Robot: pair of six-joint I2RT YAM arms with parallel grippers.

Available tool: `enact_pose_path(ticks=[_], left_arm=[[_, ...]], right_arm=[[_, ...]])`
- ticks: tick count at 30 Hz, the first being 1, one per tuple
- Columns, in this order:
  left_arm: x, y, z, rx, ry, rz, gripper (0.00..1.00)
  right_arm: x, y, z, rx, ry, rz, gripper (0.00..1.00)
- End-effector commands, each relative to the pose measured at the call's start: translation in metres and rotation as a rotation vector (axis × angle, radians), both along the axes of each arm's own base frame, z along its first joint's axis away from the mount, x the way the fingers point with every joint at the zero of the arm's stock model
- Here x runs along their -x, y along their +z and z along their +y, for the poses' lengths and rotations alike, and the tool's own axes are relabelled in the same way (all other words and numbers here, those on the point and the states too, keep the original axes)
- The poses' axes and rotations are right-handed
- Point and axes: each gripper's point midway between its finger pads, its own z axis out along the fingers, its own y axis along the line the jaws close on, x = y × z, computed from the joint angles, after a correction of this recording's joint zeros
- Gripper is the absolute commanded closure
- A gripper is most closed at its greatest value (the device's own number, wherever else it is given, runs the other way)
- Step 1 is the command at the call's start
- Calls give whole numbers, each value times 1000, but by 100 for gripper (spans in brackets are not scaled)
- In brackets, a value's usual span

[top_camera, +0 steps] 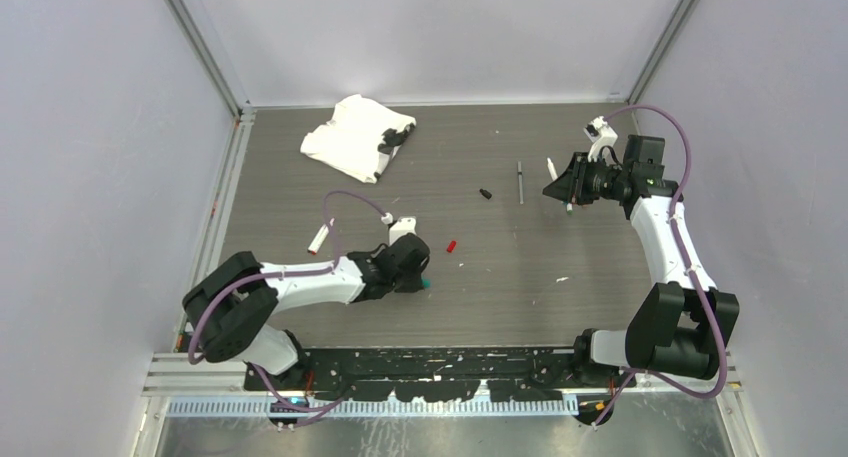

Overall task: Insert the pens into the pen caps
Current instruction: Insert the pen cap onto the pen.

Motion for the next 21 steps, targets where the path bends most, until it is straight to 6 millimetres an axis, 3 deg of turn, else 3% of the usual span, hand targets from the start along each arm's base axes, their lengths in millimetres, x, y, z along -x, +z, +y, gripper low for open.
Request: enact_pose_path(ticks=[1, 8, 12, 17, 21], left_arm=[[-20, 5, 8, -33, 38, -41, 99], [-40, 2, 5, -7, 16, -7, 99], [-44, 10, 7, -13, 14, -22, 99], [-42, 41, 18, -14, -13, -89, 96], [-29, 74, 15, 95, -90, -158, 91]], right_arm=[[0, 16, 2, -5, 13, -62, 99], [1, 18, 2, -3, 13, -67, 99], [1, 18, 2, -2, 13, -70, 99], [2, 19, 3, -8, 19, -72, 99], [3, 21, 4, -9, 22, -78, 99]])
